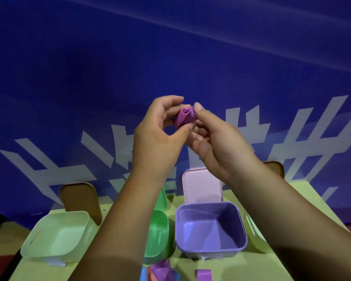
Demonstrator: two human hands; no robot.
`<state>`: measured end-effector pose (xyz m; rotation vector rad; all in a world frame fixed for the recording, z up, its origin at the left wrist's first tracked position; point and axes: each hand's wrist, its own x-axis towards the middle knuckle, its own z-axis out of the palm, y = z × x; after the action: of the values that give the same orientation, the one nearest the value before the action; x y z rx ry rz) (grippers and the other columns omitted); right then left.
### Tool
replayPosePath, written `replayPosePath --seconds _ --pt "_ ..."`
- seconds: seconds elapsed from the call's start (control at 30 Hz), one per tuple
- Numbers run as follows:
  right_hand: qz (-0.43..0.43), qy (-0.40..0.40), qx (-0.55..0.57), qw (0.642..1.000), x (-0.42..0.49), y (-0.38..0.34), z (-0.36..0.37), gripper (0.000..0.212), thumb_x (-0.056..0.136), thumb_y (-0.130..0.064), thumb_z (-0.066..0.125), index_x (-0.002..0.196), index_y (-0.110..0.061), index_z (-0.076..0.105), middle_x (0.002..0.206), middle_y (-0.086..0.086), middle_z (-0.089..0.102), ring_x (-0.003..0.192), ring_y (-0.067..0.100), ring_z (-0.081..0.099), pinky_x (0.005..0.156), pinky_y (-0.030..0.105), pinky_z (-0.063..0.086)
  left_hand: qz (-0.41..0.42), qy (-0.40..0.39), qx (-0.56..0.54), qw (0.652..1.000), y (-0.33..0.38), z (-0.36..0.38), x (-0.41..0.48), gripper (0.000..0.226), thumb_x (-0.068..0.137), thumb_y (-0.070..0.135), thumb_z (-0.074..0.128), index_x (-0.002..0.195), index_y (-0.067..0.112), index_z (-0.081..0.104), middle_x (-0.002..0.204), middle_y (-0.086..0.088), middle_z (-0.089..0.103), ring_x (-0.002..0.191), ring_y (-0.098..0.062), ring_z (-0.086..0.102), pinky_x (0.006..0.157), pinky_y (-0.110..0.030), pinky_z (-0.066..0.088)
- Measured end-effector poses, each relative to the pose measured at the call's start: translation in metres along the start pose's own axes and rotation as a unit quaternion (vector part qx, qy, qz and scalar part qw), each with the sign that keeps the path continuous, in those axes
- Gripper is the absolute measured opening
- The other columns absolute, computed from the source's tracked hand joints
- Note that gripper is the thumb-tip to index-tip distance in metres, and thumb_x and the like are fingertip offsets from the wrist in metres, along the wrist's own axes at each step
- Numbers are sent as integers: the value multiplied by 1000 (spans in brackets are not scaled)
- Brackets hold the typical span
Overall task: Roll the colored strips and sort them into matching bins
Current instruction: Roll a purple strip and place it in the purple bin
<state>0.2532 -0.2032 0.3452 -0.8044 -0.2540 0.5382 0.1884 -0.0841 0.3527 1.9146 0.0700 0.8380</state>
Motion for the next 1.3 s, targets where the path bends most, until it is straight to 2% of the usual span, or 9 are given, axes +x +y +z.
replayPosePath --seconds 0.23,0.33,0.47,0.6,0.87,1.0,1.13,1.23,1.3 --pt "26 4 18 999 -7 0 -4 21 106 -21 65 106 -2 73 76 6 67 78 13 68 97 38 62 2 15 41 999 8 3 -7 45 92 8 84 127 32 68 112 21 77 114 5 70 99 -27 60" --pt "36 1 -10 999 -13 -4 -8 33 104 -24 64 124 3 71 104 24 74 98 26 71 103 46 60 -12 -21 18 1000 7 0 -10 45 93 2 80 126 31 71 112 18 79 112 0 73 100 -33 62" --pt "36 4 -61 997 -20 -5 -15 24 106 -28 64 110 -7 77 103 16 74 93 23 74 90 39 63 -15 -51 12 998 7 0 -16 43 97 -1 73 128 29 72 117 14 78 116 -4 73 103 -39 61" --pt "16 -2 -70 997 -29 -7 -25 33 109 -27 61 125 -1 72 123 20 76 110 24 76 91 34 63 -30 -63 6 998 8 10 -24 43 100 1 70 132 29 71 121 14 78 118 -4 72 104 -39 61" --pt "36 37 2 999 -51 -12 -47 31 110 -20 59 124 6 68 106 21 78 112 33 76 105 42 60 -13 -36 31 999 12 43 -54 39 97 9 76 128 33 78 119 17 77 115 -8 74 101 -40 61" --pt "39 48 8 998 -56 -6 -55 47 110 -22 59 139 14 55 120 31 72 116 39 73 113 51 54 -28 -25 44 998 11 49 -60 50 90 6 84 132 31 76 118 13 75 110 -6 74 97 -34 63" --pt "65 35 21 997 -59 0 -58 39 112 -25 57 134 8 60 124 31 73 119 39 74 110 47 56 -86 -6 48 995 5 48 -62 51 89 8 86 131 34 74 111 14 80 104 -1 75 93 -31 64" --pt "88 41 -53 994 -56 6 -61 43 108 -36 65 133 -2 65 127 22 74 112 37 77 105 52 59 -119 -7 22 993 -5 43 -63 46 89 3 83 126 29 77 109 13 81 104 0 76 96 -37 64" --pt "86 69 -159 981 -52 13 -64 39 104 -39 69 128 -8 70 120 12 78 107 28 79 98 46 62 -126 -18 30 991 -16 37 -63 44 92 2 80 127 28 76 112 14 81 107 0 75 99 -39 63"
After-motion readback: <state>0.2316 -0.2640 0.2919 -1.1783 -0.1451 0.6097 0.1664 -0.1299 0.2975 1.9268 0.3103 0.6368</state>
